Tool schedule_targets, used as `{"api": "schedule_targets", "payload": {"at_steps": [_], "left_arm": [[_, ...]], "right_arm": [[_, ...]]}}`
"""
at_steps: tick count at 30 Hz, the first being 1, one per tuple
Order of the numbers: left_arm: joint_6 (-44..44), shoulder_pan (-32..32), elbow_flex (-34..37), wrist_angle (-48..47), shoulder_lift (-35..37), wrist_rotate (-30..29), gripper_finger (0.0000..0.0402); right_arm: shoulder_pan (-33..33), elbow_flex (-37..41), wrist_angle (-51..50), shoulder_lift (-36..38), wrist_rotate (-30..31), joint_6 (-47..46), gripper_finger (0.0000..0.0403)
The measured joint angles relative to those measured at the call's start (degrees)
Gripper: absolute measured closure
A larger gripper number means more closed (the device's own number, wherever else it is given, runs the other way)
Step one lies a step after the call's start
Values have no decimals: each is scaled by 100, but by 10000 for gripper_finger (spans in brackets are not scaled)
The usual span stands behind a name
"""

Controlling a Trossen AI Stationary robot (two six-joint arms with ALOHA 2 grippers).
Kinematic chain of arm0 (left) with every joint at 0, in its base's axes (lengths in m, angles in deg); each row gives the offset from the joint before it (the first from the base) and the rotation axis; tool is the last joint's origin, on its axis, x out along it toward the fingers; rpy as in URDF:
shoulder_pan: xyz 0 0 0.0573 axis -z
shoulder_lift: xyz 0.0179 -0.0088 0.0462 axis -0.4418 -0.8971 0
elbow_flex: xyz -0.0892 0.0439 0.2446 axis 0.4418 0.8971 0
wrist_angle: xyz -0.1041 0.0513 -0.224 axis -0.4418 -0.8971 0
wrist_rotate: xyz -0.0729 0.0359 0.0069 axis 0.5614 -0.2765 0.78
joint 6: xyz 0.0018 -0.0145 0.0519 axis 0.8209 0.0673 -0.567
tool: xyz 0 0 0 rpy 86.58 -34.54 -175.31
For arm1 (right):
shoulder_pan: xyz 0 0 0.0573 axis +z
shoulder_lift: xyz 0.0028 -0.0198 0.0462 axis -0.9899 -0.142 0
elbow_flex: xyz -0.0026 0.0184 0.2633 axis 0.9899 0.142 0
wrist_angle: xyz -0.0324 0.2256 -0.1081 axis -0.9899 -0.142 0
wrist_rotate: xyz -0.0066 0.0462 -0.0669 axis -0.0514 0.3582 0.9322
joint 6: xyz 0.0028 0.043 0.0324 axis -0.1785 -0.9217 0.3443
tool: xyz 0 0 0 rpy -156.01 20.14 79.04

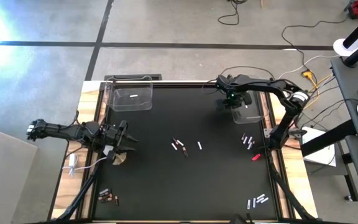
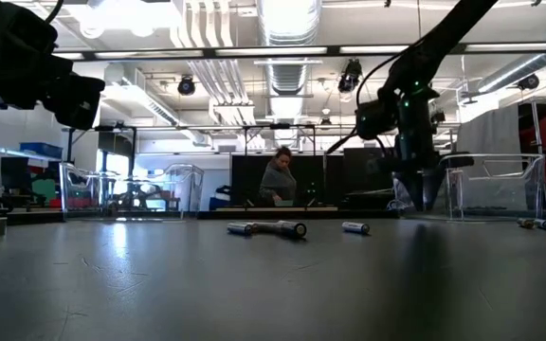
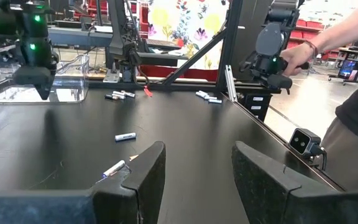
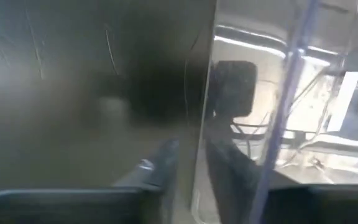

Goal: Sort batteries
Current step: Move the right transparent bin to the top middle

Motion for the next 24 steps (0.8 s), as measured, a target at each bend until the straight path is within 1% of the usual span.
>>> {"api": "schedule_targets", "payload": {"at_steps": [2, 3, 5, 8, 13, 16, 19, 24], "left_arm": [[0, 1, 0, -1, 0, -2, 238], [-1, 1, 0, -1, 0, 0, 238], [-1, 0, 0, -1, 0, -1, 238], [-1, 1, 0, -1, -2, 0, 238], [1, -1, 0, 0, -1, -1, 238], [-1, 0, 0, -1, -1, 0, 238], [-1, 0, 0, -1, 0, -1, 238], [1, 0, 0, 1, -1, 0, 238]], "right_arm": [[1, 14, 2, 67, -8, -127, 380], [1, 10, 11, 110, -27, -195, 385], [0, -13, -9, 245, -119, -442, 389], [67, -86, 1, 504, -223, -1050, 393], [534, -422, 14, 744, -293, -1667, 394], [1000, -670, 126, 713, -296, -2008, 394], [1416, -863, 588, 533, -285, -2337, 394], [1766, -1272, 1061, 25, -262, -2492, 394]]}}
